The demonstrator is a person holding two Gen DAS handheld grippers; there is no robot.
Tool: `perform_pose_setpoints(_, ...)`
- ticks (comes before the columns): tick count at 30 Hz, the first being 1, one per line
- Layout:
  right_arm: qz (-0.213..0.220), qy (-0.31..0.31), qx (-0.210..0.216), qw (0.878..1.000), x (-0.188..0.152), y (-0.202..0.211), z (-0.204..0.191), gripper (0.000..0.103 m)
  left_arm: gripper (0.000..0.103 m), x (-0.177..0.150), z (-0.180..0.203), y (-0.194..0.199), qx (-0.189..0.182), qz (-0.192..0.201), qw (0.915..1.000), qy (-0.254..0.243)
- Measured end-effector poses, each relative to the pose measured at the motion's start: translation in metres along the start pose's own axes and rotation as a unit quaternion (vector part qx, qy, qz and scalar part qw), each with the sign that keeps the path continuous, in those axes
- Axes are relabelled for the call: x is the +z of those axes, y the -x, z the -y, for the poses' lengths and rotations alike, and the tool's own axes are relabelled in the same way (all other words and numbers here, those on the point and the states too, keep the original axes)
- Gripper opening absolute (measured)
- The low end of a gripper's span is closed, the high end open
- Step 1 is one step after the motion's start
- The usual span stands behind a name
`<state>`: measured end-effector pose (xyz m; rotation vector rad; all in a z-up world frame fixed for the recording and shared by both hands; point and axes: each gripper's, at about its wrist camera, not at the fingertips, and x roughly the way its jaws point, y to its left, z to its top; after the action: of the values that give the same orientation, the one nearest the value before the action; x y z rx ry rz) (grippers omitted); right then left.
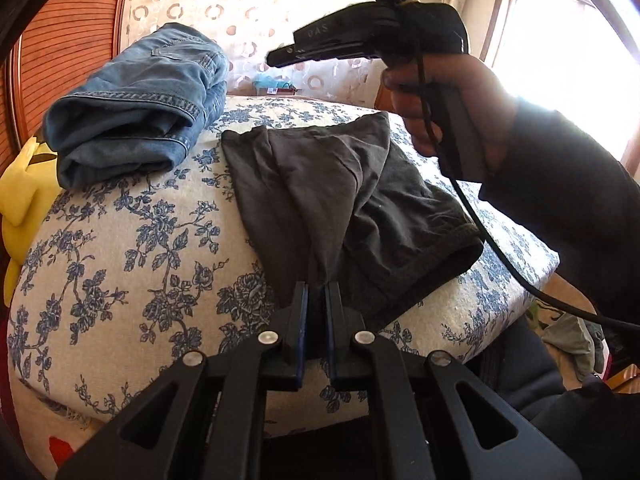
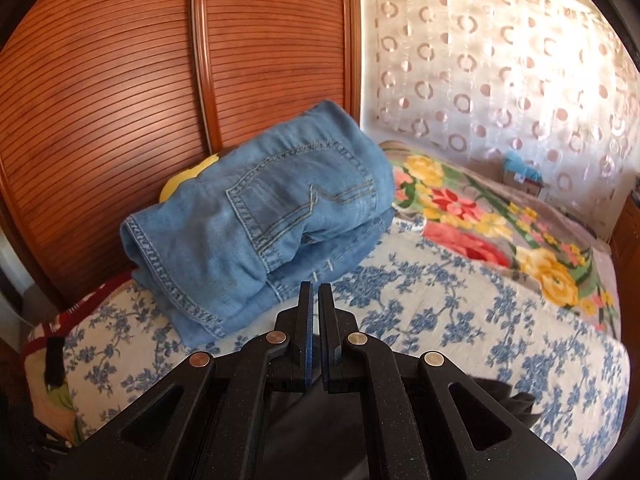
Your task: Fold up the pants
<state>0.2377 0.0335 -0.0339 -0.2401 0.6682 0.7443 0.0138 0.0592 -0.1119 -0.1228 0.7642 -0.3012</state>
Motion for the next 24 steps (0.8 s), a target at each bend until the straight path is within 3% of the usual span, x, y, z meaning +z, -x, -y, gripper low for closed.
perform_pose_setpoints(2, -0.010, -0.002, -0.012, 1.000, -0.006, 0.002, 0.007, 0.000, 0.010, 0.001, -0.002, -0.001, 0.004, -0.001, 1.0000, 0.004)
perform_pose_setpoints(6, -0.013, -0.019, -0.019, 1.000, -0.024, 0.021, 0.021, 0.002, 0.036, 0.006, -0.008, 0.000, 0.015, -0.001, 0.9998, 0.014)
perform_pose_setpoints(9, -0.010, -0.028, -0.026, 0.999, -0.041, 0.040, 0.029, 0.002, 0.041, 0.012, -0.011, 0.003, 0.028, 0.006, 0.9995, 0.009)
perform_pose_setpoints(14, -0.012, -0.045, -0.033, 0.998, -0.067, 0.058, 0.033, 0.005, 0.066, 0.026, -0.015, 0.006, 0.044, 0.022, 0.9988, -0.001)
perform_pose_setpoints(19, -0.017, -0.063, -0.035, 0.997, -0.096, 0.068, 0.030, 0.013, 0.066, 0.045, -0.014, 0.002, 0.060, 0.034, 0.9976, -0.012)
perform_pose_setpoints(22, -0.020, -0.075, -0.040, 0.996, -0.114, 0.075, 0.027, 0.022, 0.066, 0.059, -0.013, -0.004, 0.047, 0.036, 0.9980, -0.018)
perform_pose_setpoints(24, -0.021, -0.080, -0.049, 0.995, -0.124, 0.078, 0.025, 0.037, 0.066, 0.070, -0.011, -0.012, 0.029, 0.034, 0.9986, -0.026)
